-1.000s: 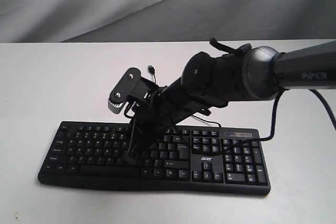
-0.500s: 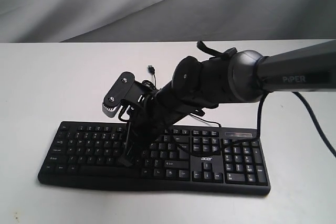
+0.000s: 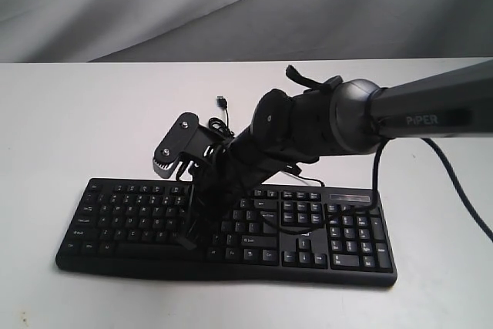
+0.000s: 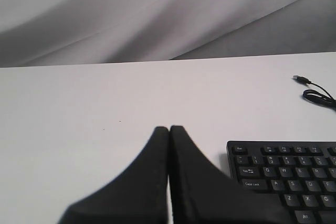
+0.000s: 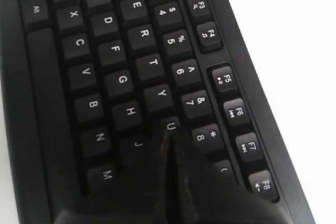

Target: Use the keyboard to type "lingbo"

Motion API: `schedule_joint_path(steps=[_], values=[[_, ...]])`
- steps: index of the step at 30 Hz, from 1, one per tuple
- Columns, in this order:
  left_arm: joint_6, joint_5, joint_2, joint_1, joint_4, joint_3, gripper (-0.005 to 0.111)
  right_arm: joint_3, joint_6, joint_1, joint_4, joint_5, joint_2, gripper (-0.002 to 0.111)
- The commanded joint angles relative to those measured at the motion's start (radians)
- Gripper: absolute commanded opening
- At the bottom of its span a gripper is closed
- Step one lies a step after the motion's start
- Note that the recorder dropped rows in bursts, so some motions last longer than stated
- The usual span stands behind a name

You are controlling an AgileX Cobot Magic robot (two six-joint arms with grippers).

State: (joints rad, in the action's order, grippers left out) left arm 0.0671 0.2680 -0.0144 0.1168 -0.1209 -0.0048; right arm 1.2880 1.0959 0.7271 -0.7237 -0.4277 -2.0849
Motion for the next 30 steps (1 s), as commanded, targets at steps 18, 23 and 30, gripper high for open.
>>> schedule_joint_path(steps=[18,23,30], values=[[0.002,-0.006,-0.015,0.001,0.004,0.005,0.001,0.006,-0.014,0.022,0.014,0.005,0.034,0.000],[0.002,-0.006,-0.020,0.001,0.004,0.005,0.001,0.006,-0.014,0.042,0.014,-0.026,0.034,0.000],[0.002,-0.006,-0.020,0.001,0.004,0.005,0.001,0.006,-0.008,0.071,0.011,-0.028,0.034,0.000]])
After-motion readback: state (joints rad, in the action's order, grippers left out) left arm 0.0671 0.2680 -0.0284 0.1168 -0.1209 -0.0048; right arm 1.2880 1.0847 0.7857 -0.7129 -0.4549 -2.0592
